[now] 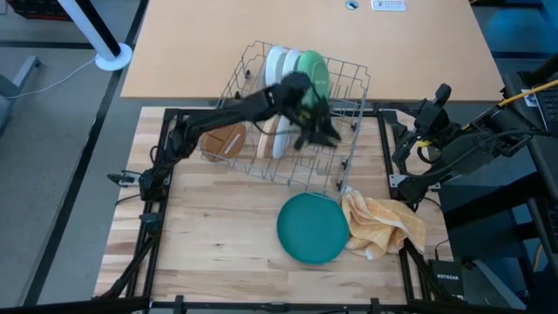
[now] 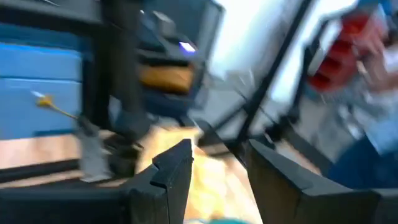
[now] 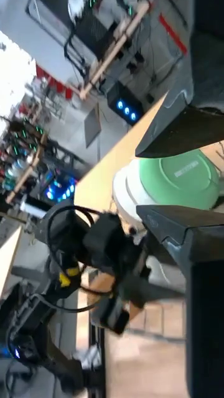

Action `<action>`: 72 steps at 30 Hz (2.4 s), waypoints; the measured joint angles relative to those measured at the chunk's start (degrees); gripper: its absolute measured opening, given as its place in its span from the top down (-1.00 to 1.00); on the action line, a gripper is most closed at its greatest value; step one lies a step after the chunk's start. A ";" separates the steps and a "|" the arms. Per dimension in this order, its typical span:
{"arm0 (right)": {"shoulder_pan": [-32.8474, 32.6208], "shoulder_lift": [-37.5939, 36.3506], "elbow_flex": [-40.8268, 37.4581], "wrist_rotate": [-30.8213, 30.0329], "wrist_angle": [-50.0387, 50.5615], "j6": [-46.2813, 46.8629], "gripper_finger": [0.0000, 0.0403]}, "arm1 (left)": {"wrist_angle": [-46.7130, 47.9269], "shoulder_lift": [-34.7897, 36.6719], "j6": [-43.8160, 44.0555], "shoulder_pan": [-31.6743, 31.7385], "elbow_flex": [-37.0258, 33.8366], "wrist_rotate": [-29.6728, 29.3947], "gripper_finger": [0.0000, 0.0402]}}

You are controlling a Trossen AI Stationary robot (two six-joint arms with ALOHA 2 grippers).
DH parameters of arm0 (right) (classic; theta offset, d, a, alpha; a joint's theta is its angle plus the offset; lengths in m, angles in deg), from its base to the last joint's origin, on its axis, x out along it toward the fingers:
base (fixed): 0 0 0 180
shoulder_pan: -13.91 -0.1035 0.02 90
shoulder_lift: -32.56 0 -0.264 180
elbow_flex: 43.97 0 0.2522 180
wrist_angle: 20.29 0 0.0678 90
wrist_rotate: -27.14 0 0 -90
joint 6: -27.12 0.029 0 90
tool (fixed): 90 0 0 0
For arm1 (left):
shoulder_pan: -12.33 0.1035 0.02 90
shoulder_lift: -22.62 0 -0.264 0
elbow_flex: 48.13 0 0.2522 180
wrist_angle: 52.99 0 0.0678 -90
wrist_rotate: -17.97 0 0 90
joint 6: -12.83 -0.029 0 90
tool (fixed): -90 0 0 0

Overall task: Sort dishes
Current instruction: Put the dark green plate in the dish rack

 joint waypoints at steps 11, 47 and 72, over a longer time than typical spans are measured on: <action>-0.02 0.24 0.00 14.54 -0.01 0.08 0.32 | 28.04 0.00 -21.78 -14.23 -0.02 -16.37 0.29; -0.07 21.92 -0.02 43.16 -0.60 19.87 0.32 | 52.10 -12.95 -29.33 -40.77 -0.04 -53.88 0.29; -0.07 21.78 2.35 44.65 -0.71 22.56 0.32 | 48.13 -18.01 -14.81 -40.98 0.02 -63.90 0.94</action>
